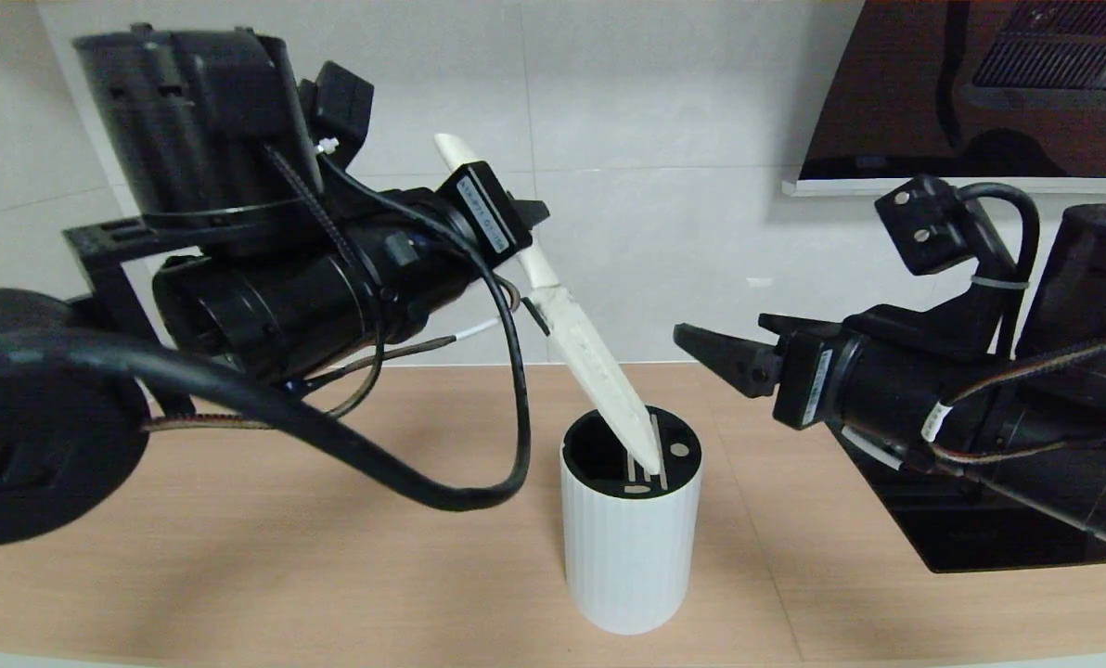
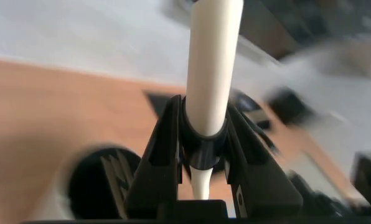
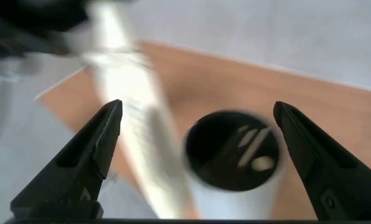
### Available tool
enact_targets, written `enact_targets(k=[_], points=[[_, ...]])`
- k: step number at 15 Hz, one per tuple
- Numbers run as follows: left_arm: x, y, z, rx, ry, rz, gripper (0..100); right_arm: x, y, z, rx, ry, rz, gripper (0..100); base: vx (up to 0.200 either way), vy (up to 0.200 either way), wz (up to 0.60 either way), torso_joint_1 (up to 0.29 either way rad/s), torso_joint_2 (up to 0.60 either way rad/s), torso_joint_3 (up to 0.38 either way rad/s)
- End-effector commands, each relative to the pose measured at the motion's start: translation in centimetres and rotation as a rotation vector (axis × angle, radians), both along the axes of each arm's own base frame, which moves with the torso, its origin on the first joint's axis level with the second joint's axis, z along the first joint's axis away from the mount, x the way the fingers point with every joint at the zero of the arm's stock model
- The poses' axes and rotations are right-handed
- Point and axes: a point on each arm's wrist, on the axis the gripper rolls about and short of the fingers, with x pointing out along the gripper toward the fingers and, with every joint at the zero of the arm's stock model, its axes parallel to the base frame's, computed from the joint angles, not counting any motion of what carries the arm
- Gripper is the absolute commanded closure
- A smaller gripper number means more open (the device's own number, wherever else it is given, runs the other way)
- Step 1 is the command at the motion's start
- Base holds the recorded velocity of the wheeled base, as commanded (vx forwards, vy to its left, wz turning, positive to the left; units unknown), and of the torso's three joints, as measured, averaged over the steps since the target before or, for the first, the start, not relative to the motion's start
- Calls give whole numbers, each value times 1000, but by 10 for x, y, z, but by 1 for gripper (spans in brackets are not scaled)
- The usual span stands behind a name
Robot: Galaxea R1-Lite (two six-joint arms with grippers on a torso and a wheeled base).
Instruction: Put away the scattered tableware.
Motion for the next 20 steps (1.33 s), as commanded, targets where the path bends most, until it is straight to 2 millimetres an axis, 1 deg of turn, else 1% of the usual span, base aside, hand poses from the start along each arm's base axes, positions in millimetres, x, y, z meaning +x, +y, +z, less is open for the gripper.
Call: enact_targets(k=[1,2,3,4,6,8,9,12,13,14,16,20], points=[[-8,-10,10,51,-56,42,100,3,-10,5,11,-14,-34,0,0,0,0,0,0,0],[-9,-25,-1,120,-55,116,100,4,-9,3,7,-9,-35,0,0,0,0,0,0,0],[-7,-30,-5,161,-59,176,100,4,-9,3,6,-8,-35,0,0,0,0,0,0,0],[-8,-39,-8,205,-103,260,100,5,-9,3,6,-8,-37,0,0,0,0,0,0,0],[-9,-47,-14,231,-162,300,100,6,-11,3,4,-9,-47,0,0,0,0,0,0,0],[-7,-57,-28,293,-190,338,100,6,-12,4,7,-12,-49,0,0,0,0,0,0,0],[-7,-60,-36,334,-205,342,100,6,-13,5,8,-13,-50,0,0,0,0,0,0,0],[-10,-65,-42,356,-279,356,100,6,-13,4,7,-14,-50,0,0,0,0,0,0,0],[-10,-65,-42,358,-284,363,100,6,-12,4,7,-14,-50,0,0,0,0,0,0,0],[-11,-70,-46,363,-287,364,100,6,-12,4,6,-13,-50,0,0,0,0,0,0,0],[-8,-74,-52,379,-278,360,100,7,-12,3,4,-11,-50,0,0,0,0,0,0,0],[-6,-77,-59,388,-270,356,100,6,-13,3,4,-11,-50,0,0,0,0,0,0,0]])
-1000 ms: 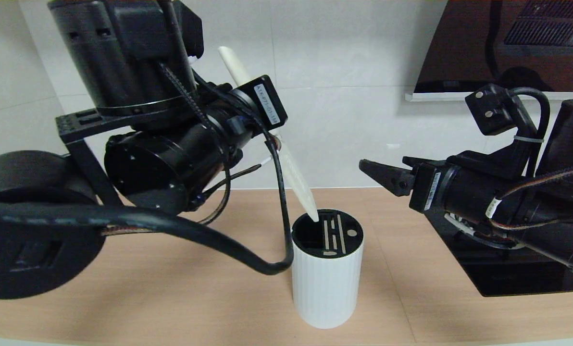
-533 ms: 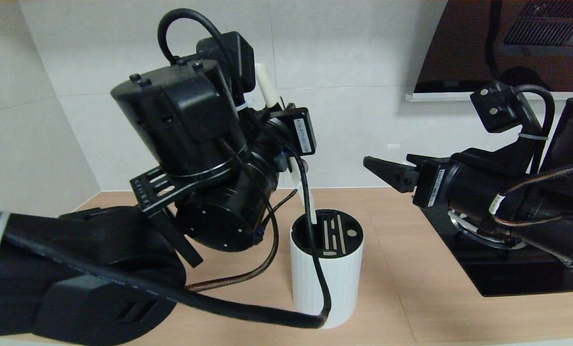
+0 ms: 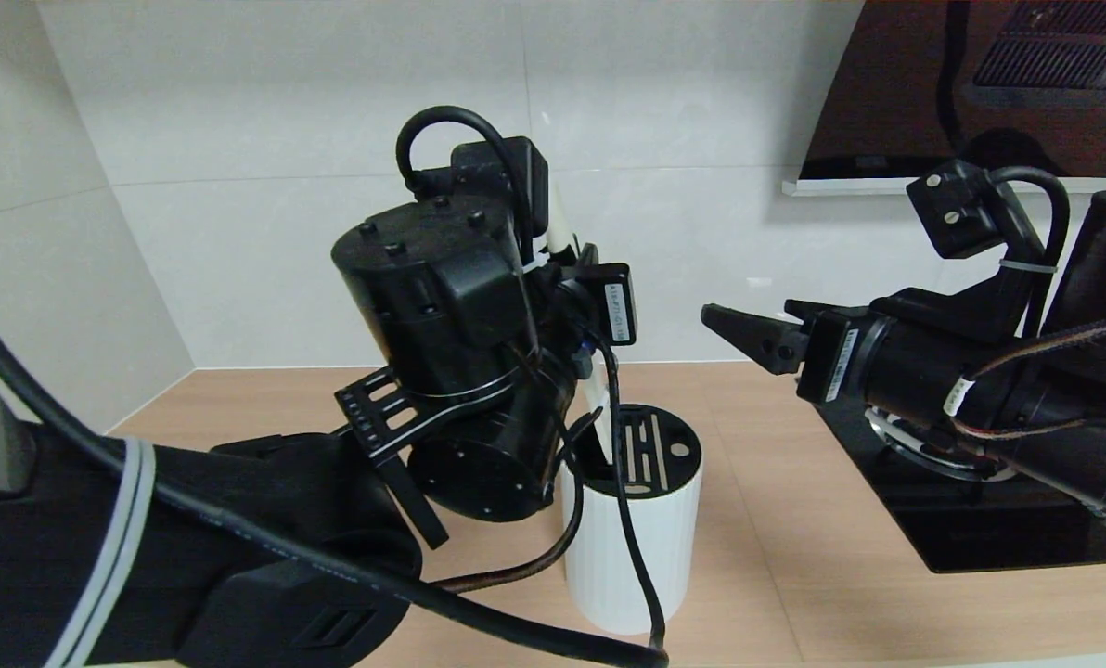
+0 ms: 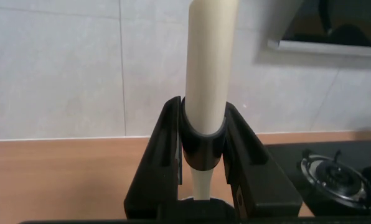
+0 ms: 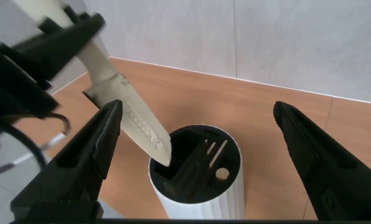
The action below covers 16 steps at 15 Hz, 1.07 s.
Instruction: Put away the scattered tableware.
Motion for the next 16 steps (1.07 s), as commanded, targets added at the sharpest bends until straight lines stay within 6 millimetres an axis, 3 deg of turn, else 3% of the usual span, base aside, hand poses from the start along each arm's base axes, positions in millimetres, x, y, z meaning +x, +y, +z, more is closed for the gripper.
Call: enact_targets(k=[1,16], points=[[4,-4,-7,0,-1,1,100,0,0,-1,-4,3,0,0,0,0,0,0,0,0],[14,-23,-66,60,100,-10,100,1,-3,-4,-7,10,-12,0,0,0,0,0,0,0]])
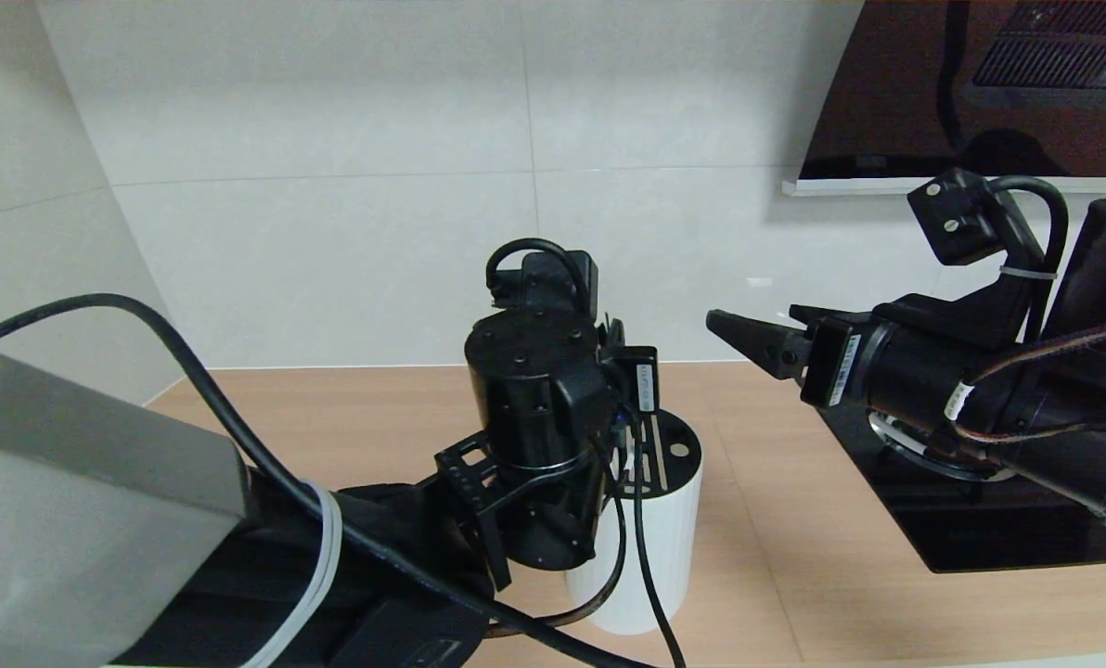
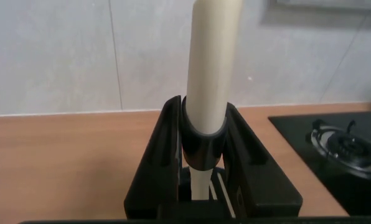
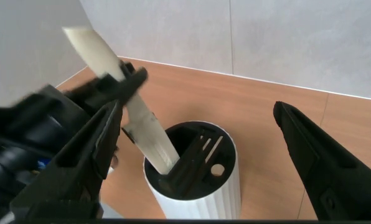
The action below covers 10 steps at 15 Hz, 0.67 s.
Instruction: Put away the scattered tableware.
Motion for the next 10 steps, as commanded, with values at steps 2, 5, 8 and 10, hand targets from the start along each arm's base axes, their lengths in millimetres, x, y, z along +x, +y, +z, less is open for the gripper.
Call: enact_targets(k=[2,5,8,10], points=[[4,-6,-17,22,33,-1,100,0,0,0,-1,0,0,0,0,0,0,0,0,0],[7,-10,-30,47,56,-1,100,0,0,-1,-2,2,0,0,0,0,0,0,0,0],[8,-12,-38,61,68,-1,100,0,0,-1,-2,1,0,0,0,0,0,0,0,0],[8,-11,-44,79,83,-1,100,0,0,-1,-2,2,0,0,0,0,0,0,0,0]])
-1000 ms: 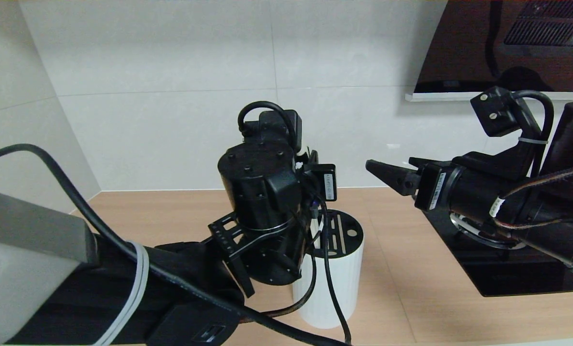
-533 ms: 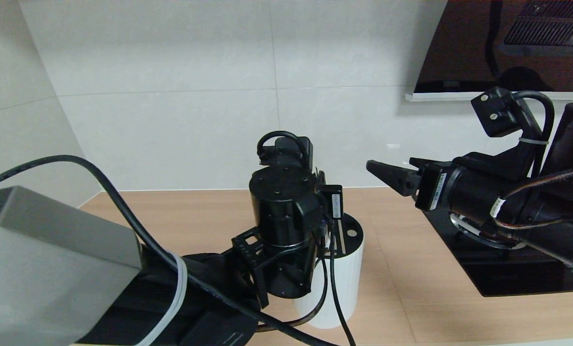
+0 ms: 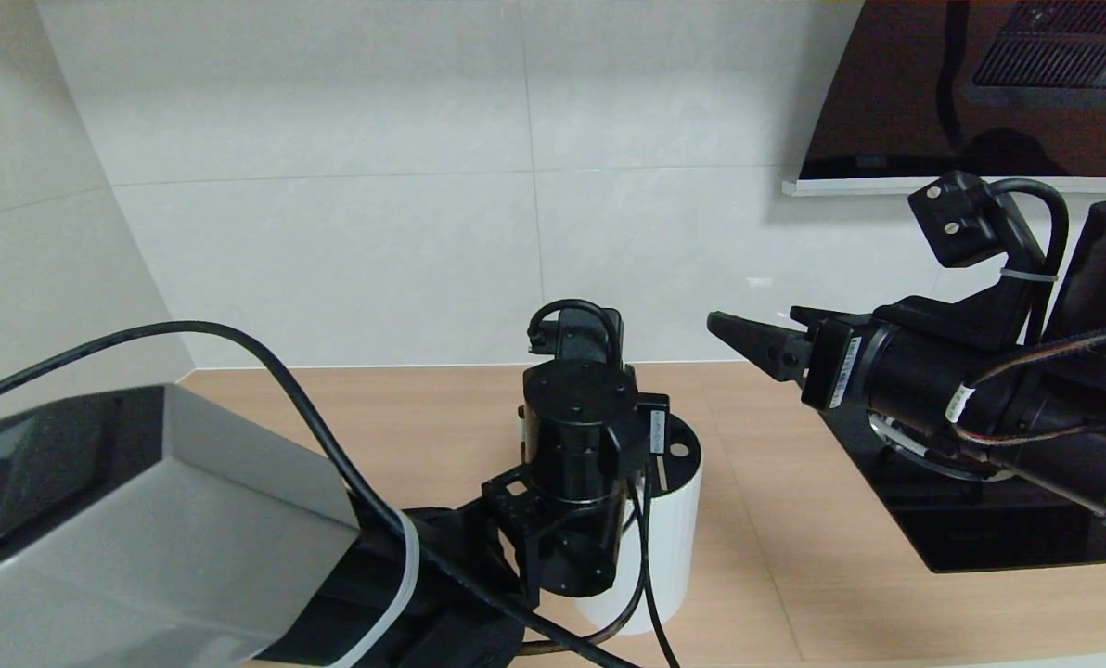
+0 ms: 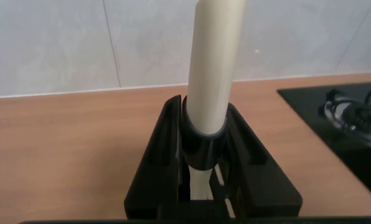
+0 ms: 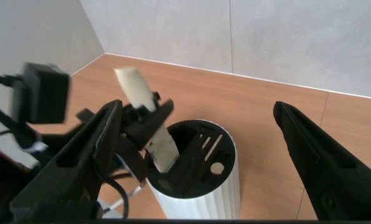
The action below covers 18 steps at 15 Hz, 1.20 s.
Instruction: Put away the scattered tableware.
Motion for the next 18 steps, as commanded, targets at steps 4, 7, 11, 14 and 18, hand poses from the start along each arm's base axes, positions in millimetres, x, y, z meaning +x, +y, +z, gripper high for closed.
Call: enact_targets(k=[4,7,11,14,18], points=[[-2,-1,-10,22,19,-5,100,1,0,-1,-1,2,-1,0,0,0,0,0,0,0],[-2,-1,-10,24,21,-6,0,1,1,-1,-3,4,0,0,0,0,0,0,0,0],[-3,-1,-9,23,20,-6,0,0,0,-1,-2,3,0,0,0,0,0,0,0,0],[-7,4,-9,26,23,-11,0,0,0,-1,-2,3,0,0,0,0,0,0,0,0],[-33,35,51,-101,-57,-66,0,-3,-2,0,-2,-6,1,0,0,0,0,0,0,0]])
